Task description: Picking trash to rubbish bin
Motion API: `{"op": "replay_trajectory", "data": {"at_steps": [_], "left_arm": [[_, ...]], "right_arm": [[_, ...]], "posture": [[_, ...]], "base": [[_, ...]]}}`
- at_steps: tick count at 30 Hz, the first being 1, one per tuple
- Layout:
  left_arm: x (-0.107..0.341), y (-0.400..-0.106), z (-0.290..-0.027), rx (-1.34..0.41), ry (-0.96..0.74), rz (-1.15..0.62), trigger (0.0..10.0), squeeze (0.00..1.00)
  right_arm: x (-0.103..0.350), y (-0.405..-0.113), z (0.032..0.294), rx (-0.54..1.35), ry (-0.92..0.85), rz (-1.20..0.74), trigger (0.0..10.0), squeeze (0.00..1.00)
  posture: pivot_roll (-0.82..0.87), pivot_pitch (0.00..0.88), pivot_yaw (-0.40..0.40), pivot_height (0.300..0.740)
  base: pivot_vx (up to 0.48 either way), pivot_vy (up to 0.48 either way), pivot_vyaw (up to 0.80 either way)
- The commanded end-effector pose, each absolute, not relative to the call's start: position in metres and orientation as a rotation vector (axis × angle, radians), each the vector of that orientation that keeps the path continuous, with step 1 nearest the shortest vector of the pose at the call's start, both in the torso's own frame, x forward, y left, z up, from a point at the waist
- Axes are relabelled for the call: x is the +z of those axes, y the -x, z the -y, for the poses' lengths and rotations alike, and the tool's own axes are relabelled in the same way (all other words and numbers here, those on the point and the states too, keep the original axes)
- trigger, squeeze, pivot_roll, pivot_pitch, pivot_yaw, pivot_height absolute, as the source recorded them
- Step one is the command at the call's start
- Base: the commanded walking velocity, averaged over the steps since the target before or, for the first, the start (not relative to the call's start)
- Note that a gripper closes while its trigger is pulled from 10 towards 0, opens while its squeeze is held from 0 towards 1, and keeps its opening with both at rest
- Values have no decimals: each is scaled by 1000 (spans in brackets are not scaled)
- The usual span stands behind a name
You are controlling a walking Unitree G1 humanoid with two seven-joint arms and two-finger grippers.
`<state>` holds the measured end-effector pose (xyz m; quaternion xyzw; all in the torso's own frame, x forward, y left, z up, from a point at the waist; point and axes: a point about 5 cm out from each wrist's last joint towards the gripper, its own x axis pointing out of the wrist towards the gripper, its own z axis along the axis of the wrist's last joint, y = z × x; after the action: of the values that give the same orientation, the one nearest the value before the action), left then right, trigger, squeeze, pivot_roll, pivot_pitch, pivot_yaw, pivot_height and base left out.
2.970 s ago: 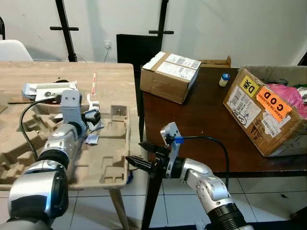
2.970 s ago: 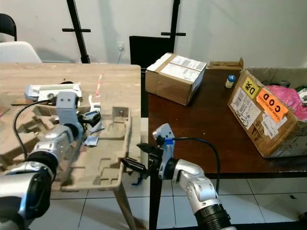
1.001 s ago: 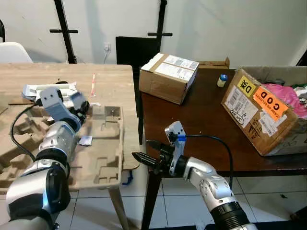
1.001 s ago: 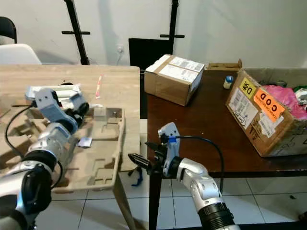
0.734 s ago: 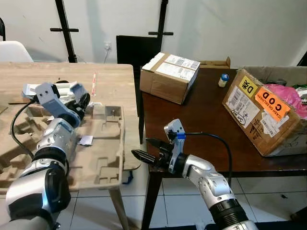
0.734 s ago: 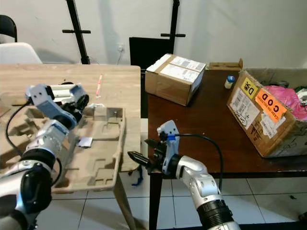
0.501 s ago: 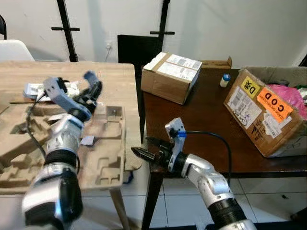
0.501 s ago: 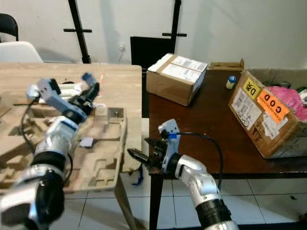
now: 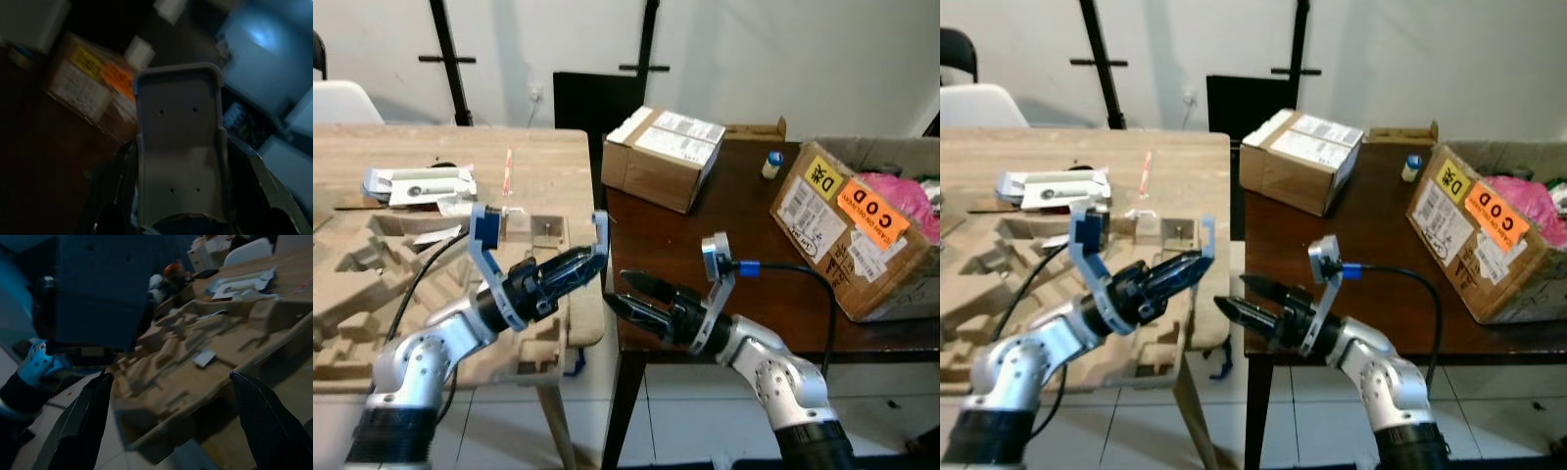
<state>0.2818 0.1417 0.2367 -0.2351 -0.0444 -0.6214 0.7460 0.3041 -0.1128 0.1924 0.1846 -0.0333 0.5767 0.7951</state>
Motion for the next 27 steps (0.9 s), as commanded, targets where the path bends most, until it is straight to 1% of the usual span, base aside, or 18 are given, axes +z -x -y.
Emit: {"op": "replay_trajectory", "data": {"at_steps": [1, 2, 4, 5, 6, 9, 12, 16, 20, 24, 25, 26, 27], "left_arm": [[235, -268, -136, -1438, 464, 19, 0, 0], [235, -268, -136, -1438, 464, 19, 0, 0], [218, -260, -134, -1450, 303, -164, 0, 0], [218, -260, -134, -1450, 303, -164, 0, 0], [198, -256, -136, -1412, 175, -314, 0, 0], [194, -254, -137, -1399, 155, -345, 0, 0], [170, -249, -141, -1349, 24, -524, 0, 0], [161, -244, -140, -1351, 11, -592, 0, 0], [149, -235, -140, -1371, -57, -684, 0, 0], [132, -227, -135, -1379, -86, -764, 0, 0], [132, -227, -135, -1379, -86, -764, 0, 0], [112, -221, -135, -1359, -124, -854, 0, 0], [112, -221, -135, -1359, -124, -854, 0, 0]], "right_arm": [[191, -296, 115, 1295, -408, 53, 10000, 0], [191, -296, 115, 1295, -408, 53, 10000, 0], [188, -289, 116, 1351, -394, 16, 10000, 0], [188, -289, 116, 1351, -394, 16, 10000, 0], [183, -281, 117, 1403, -372, -34, 10000, 0], [181, -279, 117, 1417, -365, -50, 10000, 0], [163, -274, 118, 1424, -282, -142, 10000, 0], [149, -270, 121, 1428, -229, -220, 10000, 0], [139, -265, 124, 1445, -175, -287, 10000, 0], [120, -264, 129, 1421, -23, -370, 10000, 0], [120, -264, 129, 1421, -23, -370, 10000, 0], [105, -263, 132, 1404, 70, -437, 10000, 0], [105, -263, 132, 1404, 70, -437, 10000, 0]], "posture": [[66, 136, -67, 740], [66, 136, -67, 740], [70, 134, -67, 740], [70, 134, -67, 740], [66, 135, -67, 740], [66, 135, -67, 740], [65, 136, -64, 740], [66, 136, -62, 740], [66, 137, -61, 740], [69, 133, -58, 740], [69, 133, -58, 740], [70, 131, -57, 740], [70, 131, -57, 740]], "base": [[0, 0, 0], [0, 0, 0], [0, 0, 0], [0, 0, 0], [0, 0, 0], [0, 0, 0], [0, 0, 0], [0, 0, 0], [0, 0, 0], [0, 0, 0], [0, 0, 0], [0, 0, 0], [0, 0, 0]]}}
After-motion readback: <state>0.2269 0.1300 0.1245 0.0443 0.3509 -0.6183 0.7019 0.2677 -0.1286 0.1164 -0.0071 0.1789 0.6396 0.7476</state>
